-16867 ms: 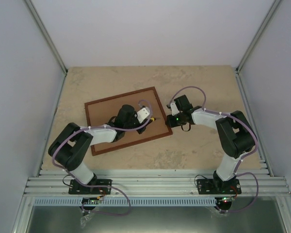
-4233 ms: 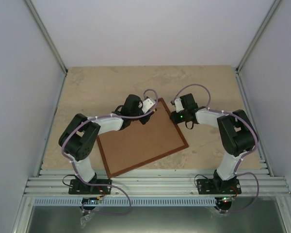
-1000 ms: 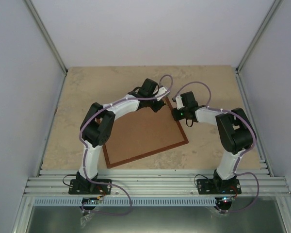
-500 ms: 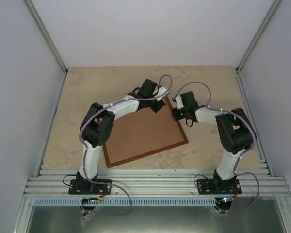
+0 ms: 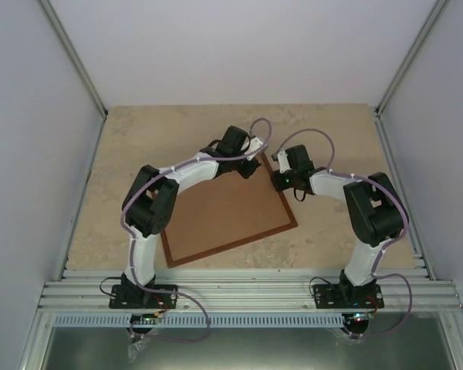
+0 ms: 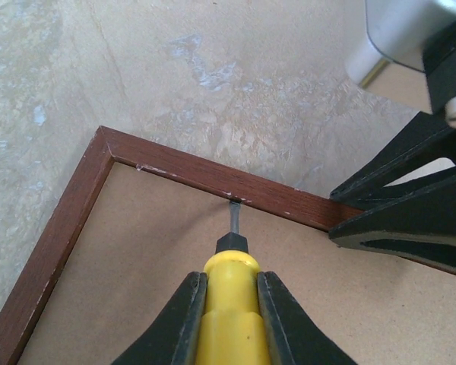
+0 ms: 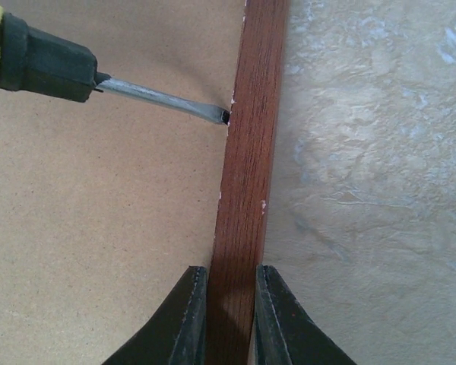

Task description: Take the photo out of the frame

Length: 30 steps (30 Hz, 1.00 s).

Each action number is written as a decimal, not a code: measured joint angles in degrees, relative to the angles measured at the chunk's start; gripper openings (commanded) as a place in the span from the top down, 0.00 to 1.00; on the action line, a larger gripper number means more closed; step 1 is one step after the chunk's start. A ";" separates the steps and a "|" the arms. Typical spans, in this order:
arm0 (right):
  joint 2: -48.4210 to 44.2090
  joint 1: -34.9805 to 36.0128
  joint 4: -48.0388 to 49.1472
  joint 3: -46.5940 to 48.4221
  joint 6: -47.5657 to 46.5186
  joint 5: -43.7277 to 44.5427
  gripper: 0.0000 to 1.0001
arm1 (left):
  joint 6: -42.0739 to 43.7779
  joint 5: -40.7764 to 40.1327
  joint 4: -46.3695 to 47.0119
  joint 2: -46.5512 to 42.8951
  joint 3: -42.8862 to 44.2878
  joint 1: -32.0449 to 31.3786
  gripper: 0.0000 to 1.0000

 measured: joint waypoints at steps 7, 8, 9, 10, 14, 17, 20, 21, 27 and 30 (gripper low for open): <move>-0.44 0.04 0.26 -0.11 0.72 -1.33 0.95 | 0.00 -1.68 3.91 -2.99 -5.03 -0.24 1.00; -0.57 0.00 0.26 -0.28 0.90 -1.66 0.95 | -0.02 -1.84 4.96 -3.50 -6.19 -0.33 1.00; -0.70 -0.07 0.20 -0.55 1.05 -2.08 0.95 | -0.02 -1.99 5.99 -4.07 -7.34 -0.39 1.00; -0.83 -0.13 0.07 -0.79 1.20 -2.56 0.95 | -0.04 -2.12 6.75 -4.57 -8.44 -0.46 1.00; -0.96 -0.24 -1.29 -1.16 1.25 -3.76 0.95 | -0.26 -2.27 9.14 -6.21 -11.87 -0.70 1.00; -0.98 0.00 -2.99 -1.66 1.22 -5.31 0.93 | -0.74 -2.29 14.32 -8.33 -13.62 -0.98 1.00; -1.11 0.02 -3.21 -1.66 1.25 -5.57 0.91 | -1.38 -2.73 18.49 -13.09 -16.61 -1.18 1.00; -1.22 0.02 -3.26 -1.70 1.27 -5.53 0.91 | -1.75 -3.04 19.69 -14.69 -17.81 -1.20 1.00; -2.34 0.02 -4.31 -2.60 1.55 -4.50 0.82 | -5.97 -6.16 26.71 -23.17 -29.05 -1.22 1.00; -2.99 0.04 -5.60 -2.60 1.36 -4.09 0.72 | -9.64 -8.76 28.79 -26.73 -35.30 -1.22 1.00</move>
